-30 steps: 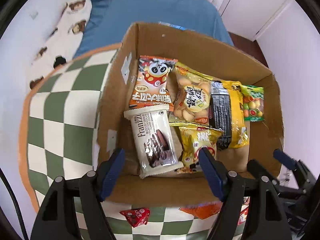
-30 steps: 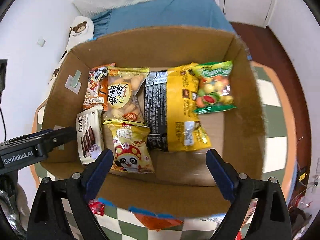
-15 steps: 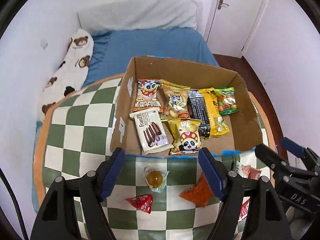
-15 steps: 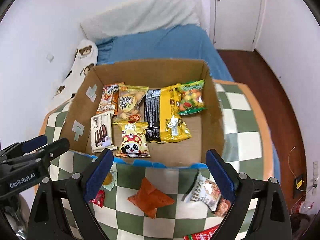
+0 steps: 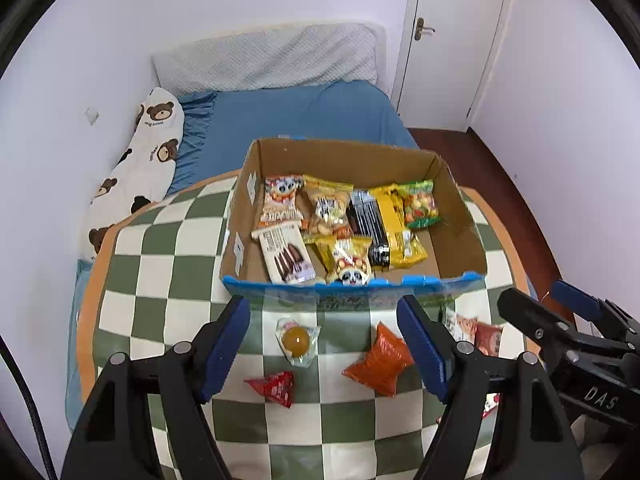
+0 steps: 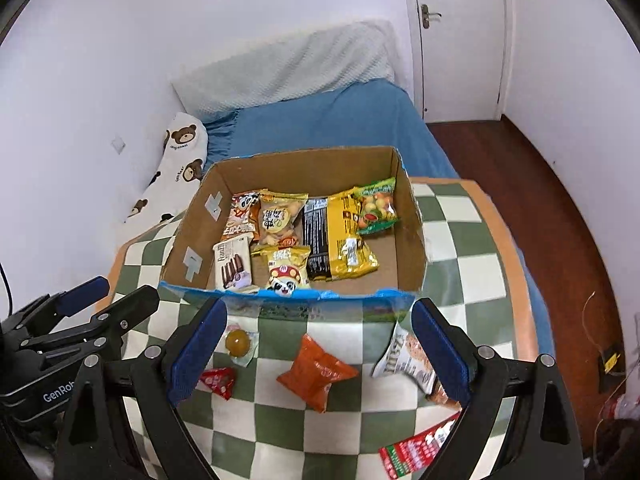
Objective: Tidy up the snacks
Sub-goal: 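Move both tools back over the remaining snacks on the mat, then grasp the orange Haidilao bag with left tool while right tool grasps red spicy strip pack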
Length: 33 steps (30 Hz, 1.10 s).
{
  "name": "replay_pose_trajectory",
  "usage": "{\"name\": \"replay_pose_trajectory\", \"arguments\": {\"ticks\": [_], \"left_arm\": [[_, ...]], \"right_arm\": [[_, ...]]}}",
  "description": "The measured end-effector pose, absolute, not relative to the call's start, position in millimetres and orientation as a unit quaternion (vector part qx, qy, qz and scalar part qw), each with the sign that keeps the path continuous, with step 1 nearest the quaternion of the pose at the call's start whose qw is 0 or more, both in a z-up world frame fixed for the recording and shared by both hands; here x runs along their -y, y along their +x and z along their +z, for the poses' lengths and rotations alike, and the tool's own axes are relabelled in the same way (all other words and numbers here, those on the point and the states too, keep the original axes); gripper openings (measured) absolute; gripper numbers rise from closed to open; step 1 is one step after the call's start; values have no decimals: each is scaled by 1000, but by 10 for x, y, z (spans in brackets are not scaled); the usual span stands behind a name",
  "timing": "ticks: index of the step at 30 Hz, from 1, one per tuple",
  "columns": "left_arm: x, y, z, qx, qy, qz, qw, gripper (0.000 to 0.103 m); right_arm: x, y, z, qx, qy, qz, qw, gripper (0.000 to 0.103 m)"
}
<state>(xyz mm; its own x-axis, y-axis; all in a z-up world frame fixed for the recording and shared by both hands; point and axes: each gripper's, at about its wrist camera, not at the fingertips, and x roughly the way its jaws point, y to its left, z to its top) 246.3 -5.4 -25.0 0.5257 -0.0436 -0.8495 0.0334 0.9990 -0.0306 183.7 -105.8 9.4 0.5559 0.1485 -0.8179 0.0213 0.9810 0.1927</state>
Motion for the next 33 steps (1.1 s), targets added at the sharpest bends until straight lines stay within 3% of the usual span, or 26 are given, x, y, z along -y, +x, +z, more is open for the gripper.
{"name": "replay_pose_trajectory", "arguments": {"ticks": [6, 14, 22, 23, 25, 26, 28, 29, 33], "left_arm": [[215, 2433, -691, -532, 28, -32, 846, 75], [797, 2636, -1703, -620, 121, -76, 772, 75], [1409, 2802, -2582, -674, 230, -118, 692, 75], [1435, 2821, -2643, -675, 232, -120, 690, 74], [1409, 2864, -2686, -679, 207, -116, 694, 52], [1361, 2883, -2699, -689, 181, -113, 693, 52], [1243, 2883, -2697, -699, 135, -104, 694, 51], [1187, 2873, -2701, -704, 121, -98, 693, 51], [904, 2716, -2731, -724, 64, -72, 683, 51]], "right_arm": [[1410, 1650, -360, -523, 145, 14, 840, 96], [2179, 1142, -1544, -618, 280, -58, 732, 96], [2654, 733, -2470, -642, 390, -142, 644, 92], [2664, 741, -2532, -643, 391, -146, 643, 92], [2627, 800, -2600, -644, 366, -151, 654, 87], [2597, 837, -2614, -647, 350, -152, 660, 86], [2491, 942, -2621, -650, 301, -152, 681, 69], [2436, 992, -2620, -652, 277, -147, 690, 66], [2174, 1133, -2603, -662, 190, -109, 717, 64]]}}
